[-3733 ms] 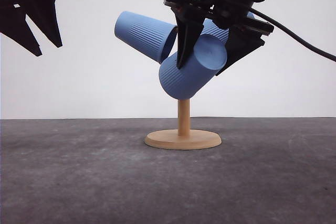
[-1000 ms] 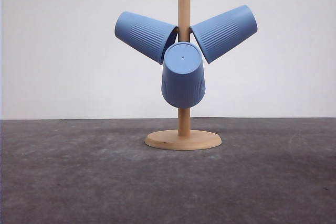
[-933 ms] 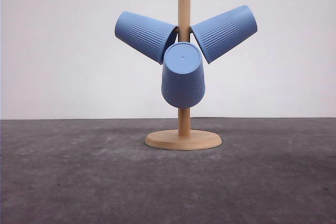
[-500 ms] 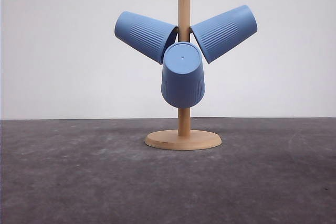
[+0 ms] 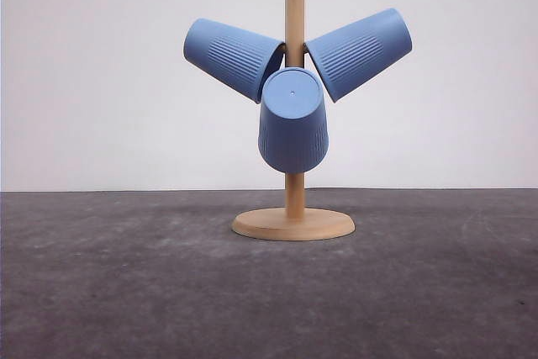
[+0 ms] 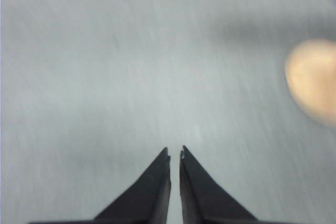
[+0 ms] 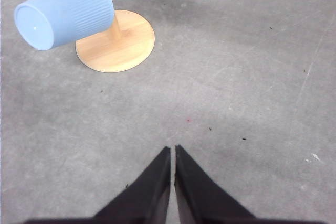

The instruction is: Place three cups

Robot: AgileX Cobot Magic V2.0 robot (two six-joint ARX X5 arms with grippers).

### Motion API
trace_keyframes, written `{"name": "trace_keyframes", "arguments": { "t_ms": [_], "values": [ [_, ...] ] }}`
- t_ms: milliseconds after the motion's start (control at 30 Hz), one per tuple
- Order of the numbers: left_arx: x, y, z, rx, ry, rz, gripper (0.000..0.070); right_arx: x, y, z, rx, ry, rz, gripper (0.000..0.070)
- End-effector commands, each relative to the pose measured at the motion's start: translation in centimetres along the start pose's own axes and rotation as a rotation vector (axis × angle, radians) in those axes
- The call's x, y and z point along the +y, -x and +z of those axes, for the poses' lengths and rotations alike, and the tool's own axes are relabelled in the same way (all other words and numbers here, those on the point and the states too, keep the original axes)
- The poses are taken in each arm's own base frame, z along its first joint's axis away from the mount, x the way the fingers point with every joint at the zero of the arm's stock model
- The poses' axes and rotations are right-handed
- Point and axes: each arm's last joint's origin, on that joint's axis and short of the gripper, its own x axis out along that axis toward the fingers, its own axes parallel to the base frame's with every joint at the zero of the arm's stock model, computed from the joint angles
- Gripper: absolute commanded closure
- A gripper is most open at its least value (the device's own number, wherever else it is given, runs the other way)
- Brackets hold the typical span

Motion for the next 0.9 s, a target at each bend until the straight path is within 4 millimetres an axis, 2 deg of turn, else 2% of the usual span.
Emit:
{"name": "trace_keyframes", "arguments": {
  "t_ms": [0,233,433,633,867],
  "values": [
    [0.2,-1.3,-1.9,-0.063,0.065,0.013,0.0688,0.0,0.2,0.3,-0.018,-0.014,0.001,0.0689],
    [0.4,-4.1,-10.7,-0.190,0.121,0.037,0.0688,0.0,0.2,0.3,-0.018,-0.014,0.001,0.0689],
    [0.3,-6.0,-15.9,-0.292,0.149,0.031,0.0688,0.0,0.2,0.3,-0.018,-0.014,0.001,0.0689],
    [0.3,-7.2,-18.6,-0.386,0.151,0.025,0.0688,0.0,0.2,0.3,-0.018,-0.014,0.001,0.0689],
    [0.3,-8.4,-20.0,-0.357,0.151,0.025,0.0688,0.0,0.2,0.3,-0.020,-0.013,0.000,0.0689]
  ]
}}
